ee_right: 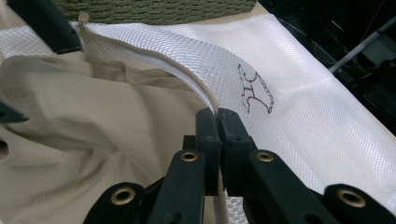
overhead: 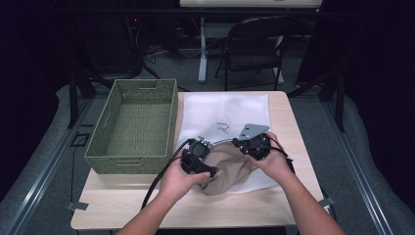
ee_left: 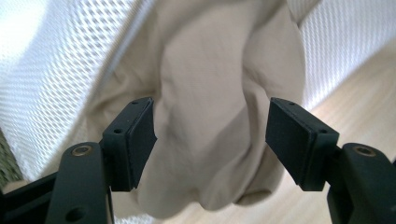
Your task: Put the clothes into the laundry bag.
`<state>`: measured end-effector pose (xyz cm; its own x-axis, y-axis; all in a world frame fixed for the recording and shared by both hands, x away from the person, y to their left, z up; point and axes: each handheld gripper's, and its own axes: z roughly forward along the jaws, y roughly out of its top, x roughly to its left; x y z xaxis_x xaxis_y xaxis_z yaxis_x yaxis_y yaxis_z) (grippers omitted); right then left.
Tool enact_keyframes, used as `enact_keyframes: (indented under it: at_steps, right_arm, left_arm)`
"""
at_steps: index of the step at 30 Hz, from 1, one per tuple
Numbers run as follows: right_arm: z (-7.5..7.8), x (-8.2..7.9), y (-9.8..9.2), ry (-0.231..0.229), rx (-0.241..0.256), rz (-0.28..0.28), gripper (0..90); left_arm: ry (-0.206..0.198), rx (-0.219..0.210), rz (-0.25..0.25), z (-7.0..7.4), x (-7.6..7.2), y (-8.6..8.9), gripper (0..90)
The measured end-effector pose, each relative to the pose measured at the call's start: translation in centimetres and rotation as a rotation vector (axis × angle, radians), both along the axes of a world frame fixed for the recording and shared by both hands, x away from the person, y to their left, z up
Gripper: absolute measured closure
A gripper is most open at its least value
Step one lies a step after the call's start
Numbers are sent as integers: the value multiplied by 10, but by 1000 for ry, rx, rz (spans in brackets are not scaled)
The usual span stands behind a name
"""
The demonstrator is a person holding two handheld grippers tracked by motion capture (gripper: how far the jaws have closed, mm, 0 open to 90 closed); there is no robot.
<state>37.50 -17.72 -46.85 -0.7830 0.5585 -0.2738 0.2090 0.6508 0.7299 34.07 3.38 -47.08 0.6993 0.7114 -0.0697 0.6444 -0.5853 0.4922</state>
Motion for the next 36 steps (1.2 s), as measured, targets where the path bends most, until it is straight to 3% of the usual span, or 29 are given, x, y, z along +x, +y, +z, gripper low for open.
enact_keyframes:
  at_steps: [7,19,29,36]
  right_arm:
    - [1,0,-1,12,13,-4,876]
    - [-2,-1,-1,16,12,-6,876]
    - [-3,-1,-1,22,15,-8,875]
    - [-3,-1,-1,23,23,-12,876]
  left_arm:
    - [18,-1,-19,-6,-7,0,312]
    - [27,67,-21,-25,-7,-5,306]
    - [44,107,10,-35,1,-7,303]
    - [67,132,24,-40,6,-8,406]
